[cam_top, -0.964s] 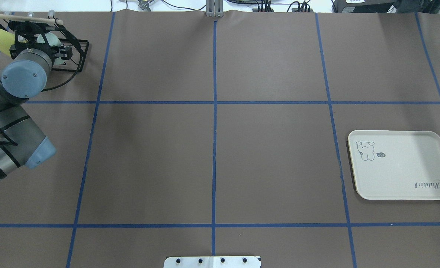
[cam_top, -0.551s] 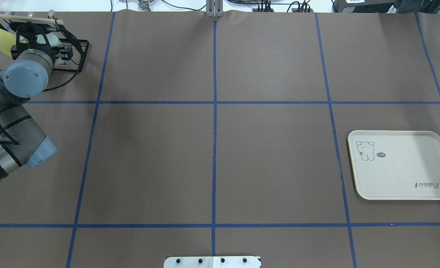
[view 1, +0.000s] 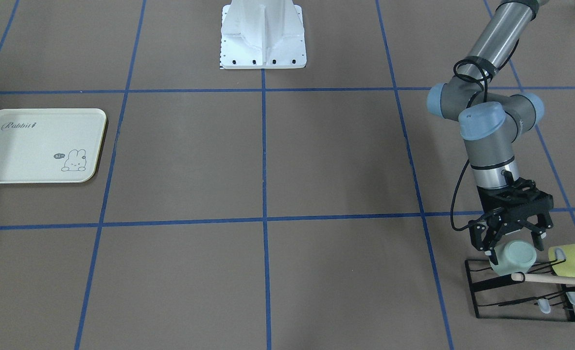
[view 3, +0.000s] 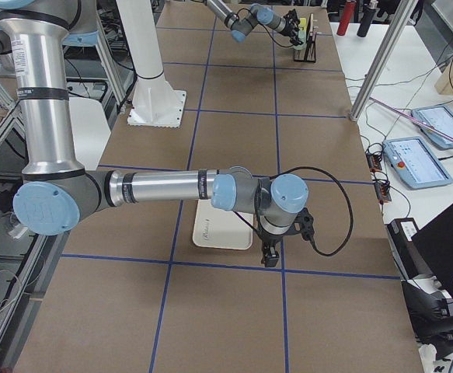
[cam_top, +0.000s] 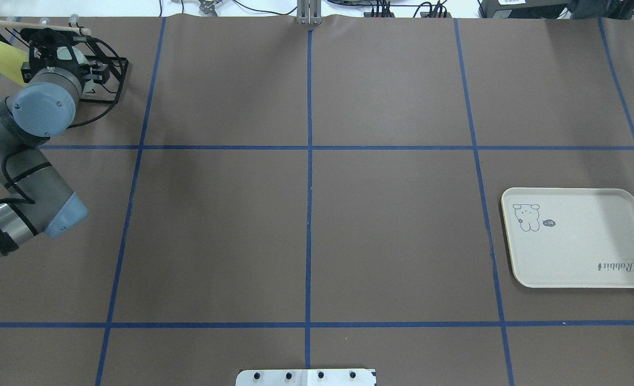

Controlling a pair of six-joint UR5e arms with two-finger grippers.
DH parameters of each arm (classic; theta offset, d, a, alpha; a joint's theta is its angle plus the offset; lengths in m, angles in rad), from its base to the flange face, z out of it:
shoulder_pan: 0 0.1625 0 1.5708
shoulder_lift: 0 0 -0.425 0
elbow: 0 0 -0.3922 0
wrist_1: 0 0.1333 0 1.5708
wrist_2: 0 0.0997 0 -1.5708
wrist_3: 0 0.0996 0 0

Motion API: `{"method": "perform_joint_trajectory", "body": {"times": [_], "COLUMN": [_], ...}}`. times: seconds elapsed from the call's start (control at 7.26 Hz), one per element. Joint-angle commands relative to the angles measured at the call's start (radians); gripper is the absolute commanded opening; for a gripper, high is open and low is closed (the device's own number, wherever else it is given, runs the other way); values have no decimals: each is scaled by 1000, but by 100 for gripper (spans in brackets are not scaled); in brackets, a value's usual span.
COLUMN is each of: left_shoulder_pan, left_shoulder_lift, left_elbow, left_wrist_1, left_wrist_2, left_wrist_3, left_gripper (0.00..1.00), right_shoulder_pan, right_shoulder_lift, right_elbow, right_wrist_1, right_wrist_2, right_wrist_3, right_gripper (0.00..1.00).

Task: Left arm grabs green cup and hands to right arm on tray

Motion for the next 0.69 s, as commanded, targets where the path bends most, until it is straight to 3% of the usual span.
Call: {"method": "perform_joint_trajectory", "body": {"times": [0.0, 0.28, 0.55], "left_shoulder_pan": [-2, -5, -17], "left_shoulder_lift": [-1, -1, -1], "left_elbow": [2, 2, 2], "left_wrist_1": [0, 0, -2], "left_wrist_2": [1, 1, 1], "left_wrist_3": [0, 0, 0], "left_gripper": [98, 74, 56], "right_shoulder_pan": [0, 0, 0], "right_shoulder_lift": [-2, 0, -2], "right_elbow": [0, -2, 0], "right_wrist_1": [0, 0, 0], "right_wrist_2": [0, 0, 0], "right_wrist_3": [0, 0, 0], "right_gripper": [100, 100, 100]}}
